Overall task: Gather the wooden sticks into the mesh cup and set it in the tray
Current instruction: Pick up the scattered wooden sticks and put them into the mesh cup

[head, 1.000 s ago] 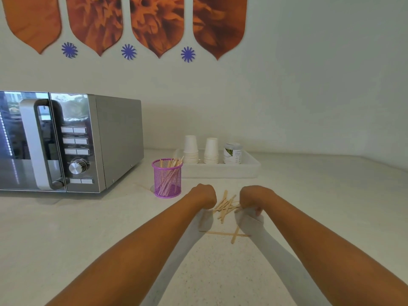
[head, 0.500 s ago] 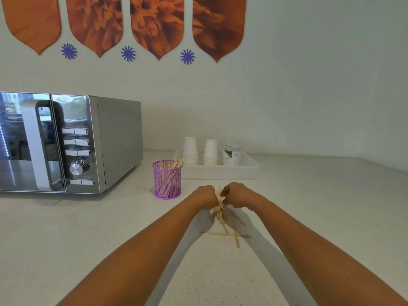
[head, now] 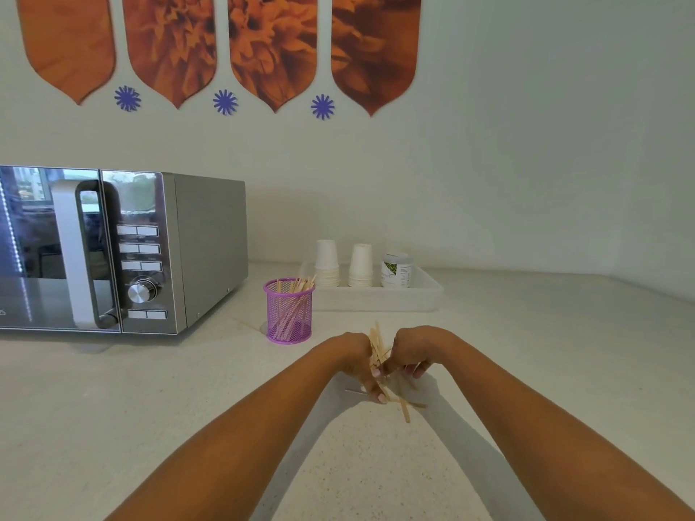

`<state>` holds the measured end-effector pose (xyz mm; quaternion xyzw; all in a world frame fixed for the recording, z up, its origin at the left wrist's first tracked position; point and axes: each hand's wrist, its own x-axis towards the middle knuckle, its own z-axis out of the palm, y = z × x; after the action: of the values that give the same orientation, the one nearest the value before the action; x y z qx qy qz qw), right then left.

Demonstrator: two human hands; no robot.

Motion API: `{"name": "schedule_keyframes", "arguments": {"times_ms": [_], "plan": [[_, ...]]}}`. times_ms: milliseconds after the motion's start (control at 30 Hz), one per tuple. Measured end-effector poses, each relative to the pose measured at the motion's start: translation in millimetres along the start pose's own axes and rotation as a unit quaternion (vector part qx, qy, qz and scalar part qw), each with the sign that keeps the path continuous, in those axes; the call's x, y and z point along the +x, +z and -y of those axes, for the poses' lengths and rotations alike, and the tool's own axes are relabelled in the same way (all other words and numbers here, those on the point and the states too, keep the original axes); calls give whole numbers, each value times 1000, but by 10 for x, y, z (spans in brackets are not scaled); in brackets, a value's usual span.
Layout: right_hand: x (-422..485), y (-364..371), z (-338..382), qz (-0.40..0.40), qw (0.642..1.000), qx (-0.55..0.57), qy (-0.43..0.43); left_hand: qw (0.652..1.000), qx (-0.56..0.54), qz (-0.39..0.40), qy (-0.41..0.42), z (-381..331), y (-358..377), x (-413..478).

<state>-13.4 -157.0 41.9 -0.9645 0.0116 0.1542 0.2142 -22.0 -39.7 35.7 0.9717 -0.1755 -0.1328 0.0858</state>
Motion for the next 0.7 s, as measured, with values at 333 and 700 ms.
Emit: {"name": "schedule_keyframes", "arguments": {"times_ms": [333, 700], "plan": [[67, 66, 9, -60, 995, -77, -24, 992, -69, -104, -8, 226, 25, 176], [137, 73, -41, -105, 993, 12, -44, 953, -248, -171, -41, 304, 62, 295]]}}
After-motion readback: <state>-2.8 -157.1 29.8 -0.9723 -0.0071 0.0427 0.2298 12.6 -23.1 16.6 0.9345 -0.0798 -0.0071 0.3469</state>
